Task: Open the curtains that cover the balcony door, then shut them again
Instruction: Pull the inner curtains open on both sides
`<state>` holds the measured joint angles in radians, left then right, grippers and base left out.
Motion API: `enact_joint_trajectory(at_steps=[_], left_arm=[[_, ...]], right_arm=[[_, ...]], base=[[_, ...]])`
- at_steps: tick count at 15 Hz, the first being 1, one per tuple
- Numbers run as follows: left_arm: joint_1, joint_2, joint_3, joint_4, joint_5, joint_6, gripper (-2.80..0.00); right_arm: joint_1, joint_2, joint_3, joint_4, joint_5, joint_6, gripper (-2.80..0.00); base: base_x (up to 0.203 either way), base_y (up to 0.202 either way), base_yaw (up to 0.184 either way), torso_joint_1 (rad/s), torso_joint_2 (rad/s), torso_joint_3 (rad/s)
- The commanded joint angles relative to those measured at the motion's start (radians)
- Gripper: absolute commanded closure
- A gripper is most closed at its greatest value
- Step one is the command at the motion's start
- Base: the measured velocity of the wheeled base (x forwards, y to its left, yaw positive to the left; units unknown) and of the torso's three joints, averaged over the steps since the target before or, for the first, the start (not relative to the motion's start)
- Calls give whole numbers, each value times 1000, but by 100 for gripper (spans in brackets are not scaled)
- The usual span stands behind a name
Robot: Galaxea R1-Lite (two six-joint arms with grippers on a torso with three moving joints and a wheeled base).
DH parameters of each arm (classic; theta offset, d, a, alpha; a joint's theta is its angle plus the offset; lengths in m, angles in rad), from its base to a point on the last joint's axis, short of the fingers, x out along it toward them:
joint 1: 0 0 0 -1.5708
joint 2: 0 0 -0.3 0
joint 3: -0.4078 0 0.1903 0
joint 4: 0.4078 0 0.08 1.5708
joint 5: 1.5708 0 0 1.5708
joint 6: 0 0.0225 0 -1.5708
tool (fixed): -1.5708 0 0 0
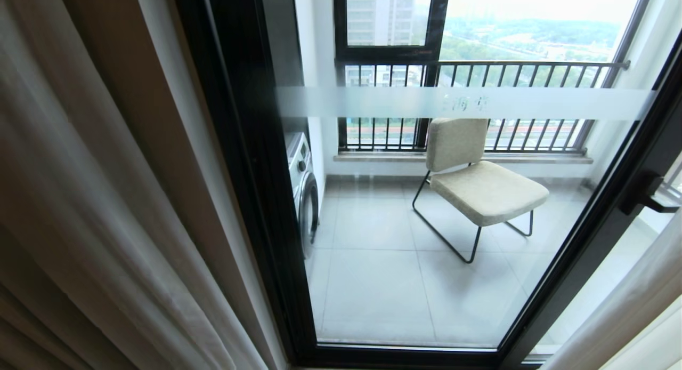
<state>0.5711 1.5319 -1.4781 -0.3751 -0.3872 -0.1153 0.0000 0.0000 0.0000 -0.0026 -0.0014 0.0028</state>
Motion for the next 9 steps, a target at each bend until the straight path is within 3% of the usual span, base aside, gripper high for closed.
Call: enact_joint_trajectory(at_steps=[1,6,9], left_arm=[[1,-155,144,-1,-1,-1,-280],[0,-395,422,7,-1,-1,-280],[0,-500,522,31,-1,-1,-280]], right_arm=[[0,0,0,0,0,0,0],[0,0,0,0,0,0,0],[0,0,0,0,0,0,0]], base=[[0,0,0,0,0,0],[0,0,0,0,0,0],[0,0,0,0,0,0]])
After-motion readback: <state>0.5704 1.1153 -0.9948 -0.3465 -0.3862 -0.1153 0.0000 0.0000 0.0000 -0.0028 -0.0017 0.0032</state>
